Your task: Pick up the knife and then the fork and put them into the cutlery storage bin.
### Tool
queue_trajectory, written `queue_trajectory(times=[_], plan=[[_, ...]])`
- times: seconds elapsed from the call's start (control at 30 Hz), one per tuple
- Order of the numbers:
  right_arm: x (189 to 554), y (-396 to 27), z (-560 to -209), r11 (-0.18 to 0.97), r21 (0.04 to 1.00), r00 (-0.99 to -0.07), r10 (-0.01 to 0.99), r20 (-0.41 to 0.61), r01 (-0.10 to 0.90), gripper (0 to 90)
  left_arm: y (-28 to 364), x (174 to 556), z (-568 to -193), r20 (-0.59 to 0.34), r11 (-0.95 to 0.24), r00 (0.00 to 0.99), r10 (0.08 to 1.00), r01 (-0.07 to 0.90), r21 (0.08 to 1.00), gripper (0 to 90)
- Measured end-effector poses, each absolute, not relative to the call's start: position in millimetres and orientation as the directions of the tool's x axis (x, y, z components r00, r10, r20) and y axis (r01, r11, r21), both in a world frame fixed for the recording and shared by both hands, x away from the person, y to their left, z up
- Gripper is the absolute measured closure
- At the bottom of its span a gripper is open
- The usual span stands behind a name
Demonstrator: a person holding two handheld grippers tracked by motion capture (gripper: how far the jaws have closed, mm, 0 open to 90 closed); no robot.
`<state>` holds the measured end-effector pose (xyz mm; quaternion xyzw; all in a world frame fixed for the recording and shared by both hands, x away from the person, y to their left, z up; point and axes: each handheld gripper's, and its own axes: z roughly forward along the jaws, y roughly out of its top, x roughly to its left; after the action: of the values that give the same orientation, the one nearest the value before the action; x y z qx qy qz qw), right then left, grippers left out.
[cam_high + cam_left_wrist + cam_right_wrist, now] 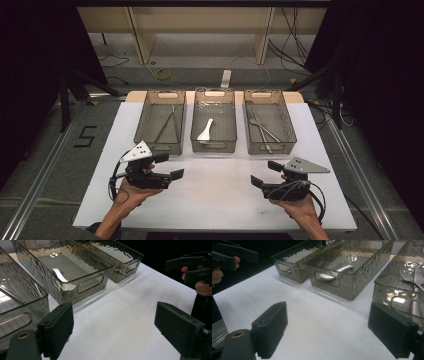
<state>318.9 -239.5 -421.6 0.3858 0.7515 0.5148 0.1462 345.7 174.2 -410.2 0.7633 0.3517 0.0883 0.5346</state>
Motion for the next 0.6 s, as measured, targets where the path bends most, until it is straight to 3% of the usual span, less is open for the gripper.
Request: queue_trajectory(times=[0.6], plan=[[319.1, -241.0, -421.1, 0.171, 0.89, -0.657, 0.734, 0.171, 0.423, 16.8, 173.4, 345.8, -410.3, -0.241, -0.181, 0.736, 0.632, 0.443, 0.878, 15.3]])
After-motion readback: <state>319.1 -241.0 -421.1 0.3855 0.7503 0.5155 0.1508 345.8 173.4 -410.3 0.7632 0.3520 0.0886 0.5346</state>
